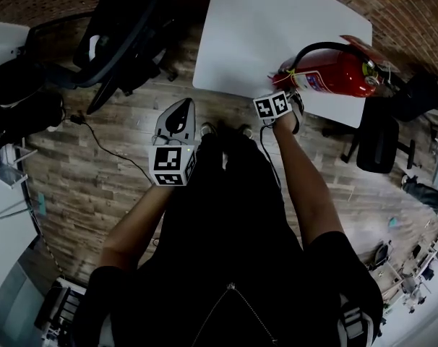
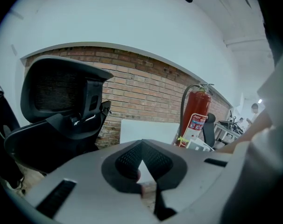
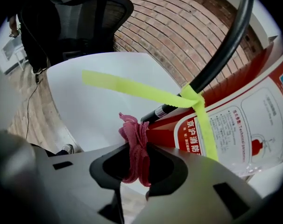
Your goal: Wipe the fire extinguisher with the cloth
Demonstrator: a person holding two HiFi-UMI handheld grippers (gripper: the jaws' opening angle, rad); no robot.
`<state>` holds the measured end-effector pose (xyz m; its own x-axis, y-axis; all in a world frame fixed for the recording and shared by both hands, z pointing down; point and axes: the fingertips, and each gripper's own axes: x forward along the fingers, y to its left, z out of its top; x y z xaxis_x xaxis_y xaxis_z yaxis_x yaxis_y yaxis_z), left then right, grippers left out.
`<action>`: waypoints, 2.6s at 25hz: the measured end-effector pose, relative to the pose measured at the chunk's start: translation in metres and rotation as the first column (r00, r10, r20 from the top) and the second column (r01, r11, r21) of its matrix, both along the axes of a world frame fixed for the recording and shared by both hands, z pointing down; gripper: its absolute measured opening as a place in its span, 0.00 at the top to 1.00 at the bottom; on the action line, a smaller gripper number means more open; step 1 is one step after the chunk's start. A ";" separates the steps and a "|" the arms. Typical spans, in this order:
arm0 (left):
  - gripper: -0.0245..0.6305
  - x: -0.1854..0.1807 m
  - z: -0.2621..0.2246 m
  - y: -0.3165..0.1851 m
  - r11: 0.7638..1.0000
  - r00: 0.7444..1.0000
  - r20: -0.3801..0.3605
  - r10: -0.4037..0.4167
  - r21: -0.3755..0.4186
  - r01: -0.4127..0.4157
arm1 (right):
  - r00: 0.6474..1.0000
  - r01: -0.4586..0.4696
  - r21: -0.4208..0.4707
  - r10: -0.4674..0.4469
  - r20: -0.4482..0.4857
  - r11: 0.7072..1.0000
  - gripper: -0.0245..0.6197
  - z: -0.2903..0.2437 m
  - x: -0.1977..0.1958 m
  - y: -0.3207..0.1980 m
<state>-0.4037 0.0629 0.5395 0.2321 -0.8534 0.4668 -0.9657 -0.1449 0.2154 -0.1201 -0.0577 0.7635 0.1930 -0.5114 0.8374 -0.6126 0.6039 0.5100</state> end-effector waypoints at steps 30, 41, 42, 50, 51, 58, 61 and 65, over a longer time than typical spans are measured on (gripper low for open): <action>0.92 0.014 -0.017 0.002 0.997 0.999 -0.041 0.012 0.072 -0.009 | 0.999 0.016 0.133 -0.021 0.040 0.991 0.80 -0.098 0.002 0.006; 0.92 0.019 -0.021 0.000 0.996 0.999 -0.048 0.022 0.086 -0.018 | 0.999 0.005 0.163 -0.012 0.041 0.987 0.80 -0.124 0.005 0.008; 0.92 0.019 -0.021 -0.001 0.996 0.999 -0.049 0.024 0.086 -0.019 | 0.999 0.003 0.169 -0.011 0.045 0.986 0.80 -0.128 0.005 0.008; 0.92 0.028 -0.023 -0.008 0.994 0.997 -0.057 0.050 0.096 -0.044 | 0.997 -0.010 0.210 -0.006 0.075 0.978 0.80 -0.156 0.001 0.005; 0.92 0.029 -0.023 -0.009 0.994 0.997 -0.057 0.052 0.096 -0.046 | 0.997 -0.011 0.216 -0.006 0.077 0.976 0.80 -0.159 0.001 0.005; 0.92 0.030 -0.025 -0.014 0.993 0.997 -0.057 0.060 0.102 -0.054 | 0.997 -0.002 0.246 -0.019 0.081 0.969 0.80 -0.177 -0.001 0.003; 0.92 0.031 -0.026 -0.016 0.993 0.996 -0.059 0.065 0.106 -0.058 | 0.997 0.004 0.260 -0.025 0.079 0.965 0.80 -0.185 -0.002 0.002; 0.92 0.030 -0.027 -0.017 0.992 0.996 -0.059 0.067 0.108 -0.060 | 0.996 0.004 0.285 -0.029 0.083 0.958 0.80 -0.200 -0.004 0.001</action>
<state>-0.3734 0.0457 0.5126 0.3132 -0.8798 0.3574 -0.9390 -0.2306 0.2553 -0.1236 -0.0567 0.5638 0.1166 -0.7336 0.6695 -0.6523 0.4518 0.6086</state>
